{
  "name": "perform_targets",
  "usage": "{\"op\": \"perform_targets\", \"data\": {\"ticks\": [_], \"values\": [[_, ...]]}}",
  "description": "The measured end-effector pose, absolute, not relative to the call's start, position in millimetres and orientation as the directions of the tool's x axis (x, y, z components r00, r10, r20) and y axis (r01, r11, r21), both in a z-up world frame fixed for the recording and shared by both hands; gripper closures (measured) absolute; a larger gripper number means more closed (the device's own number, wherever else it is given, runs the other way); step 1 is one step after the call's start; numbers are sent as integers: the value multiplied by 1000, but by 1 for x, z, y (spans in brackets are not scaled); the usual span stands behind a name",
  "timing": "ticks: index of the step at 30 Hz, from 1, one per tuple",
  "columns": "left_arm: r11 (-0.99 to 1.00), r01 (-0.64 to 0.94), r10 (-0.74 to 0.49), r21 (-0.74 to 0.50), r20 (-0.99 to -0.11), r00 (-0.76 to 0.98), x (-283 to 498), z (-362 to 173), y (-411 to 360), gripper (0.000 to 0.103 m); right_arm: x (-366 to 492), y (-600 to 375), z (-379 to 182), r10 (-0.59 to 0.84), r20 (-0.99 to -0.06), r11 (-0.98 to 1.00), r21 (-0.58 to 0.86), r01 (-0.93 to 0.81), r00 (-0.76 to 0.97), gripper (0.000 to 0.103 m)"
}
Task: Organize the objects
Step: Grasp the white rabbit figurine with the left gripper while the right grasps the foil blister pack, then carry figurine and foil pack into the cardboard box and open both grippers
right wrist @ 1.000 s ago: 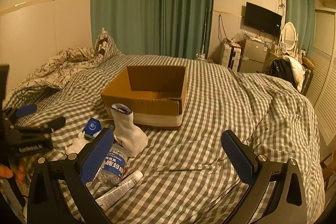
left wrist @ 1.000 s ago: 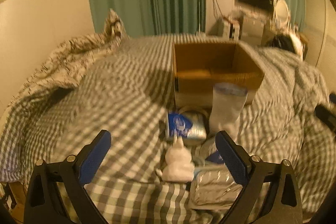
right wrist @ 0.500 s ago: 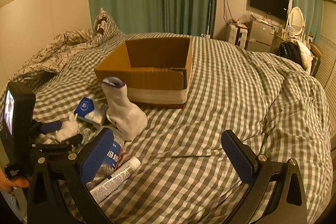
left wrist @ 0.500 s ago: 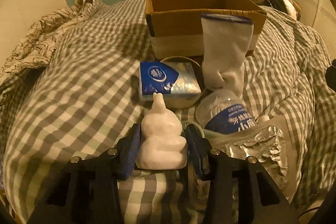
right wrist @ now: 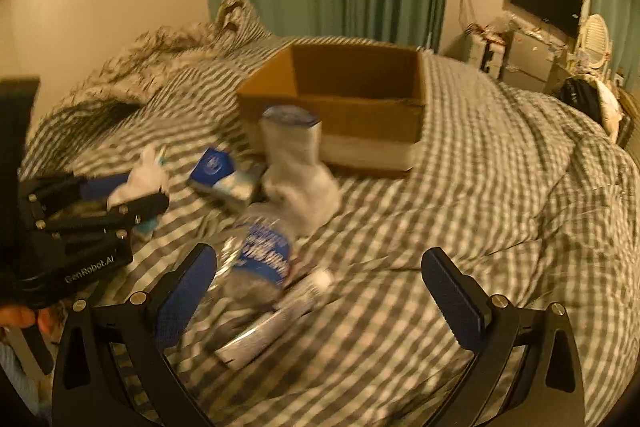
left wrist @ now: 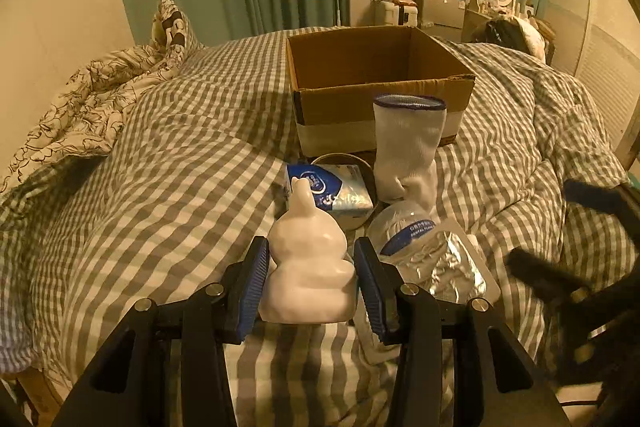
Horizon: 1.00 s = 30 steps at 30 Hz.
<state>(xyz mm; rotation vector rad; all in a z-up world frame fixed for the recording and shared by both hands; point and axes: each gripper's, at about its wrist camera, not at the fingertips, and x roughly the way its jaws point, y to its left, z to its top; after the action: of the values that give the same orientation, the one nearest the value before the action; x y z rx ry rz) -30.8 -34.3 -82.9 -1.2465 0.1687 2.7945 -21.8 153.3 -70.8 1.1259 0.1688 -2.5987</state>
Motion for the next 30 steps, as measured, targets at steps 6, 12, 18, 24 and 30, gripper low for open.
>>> {"op": "perform_targets", "data": {"ticks": [6,12,18,24,30], "values": [[-989,-114,11,90,-734,-679,-23,-81,-42,58,-31,128,-93,-243,-789,-939,46,340,-564,18],[-993,-103,23,65,-734,-679,-22,-82,-54,58,-32,110,-101,-265,-806,-922,52,383,-529,51],[-992,-108,26,66,-732,-681,-21,-81,-53,58,-28,105,-92,-275,-793,-914,41,403,-543,80],[-991,-115,29,70,-724,-689,-18,-74,-47,58,-19,113,-66,-318,-740,-909,58,414,-593,91],[-993,-114,50,43,-707,-706,-22,-55,-45,58,-13,123,-27,-364,-669,-897,65,437,-648,98]]}}
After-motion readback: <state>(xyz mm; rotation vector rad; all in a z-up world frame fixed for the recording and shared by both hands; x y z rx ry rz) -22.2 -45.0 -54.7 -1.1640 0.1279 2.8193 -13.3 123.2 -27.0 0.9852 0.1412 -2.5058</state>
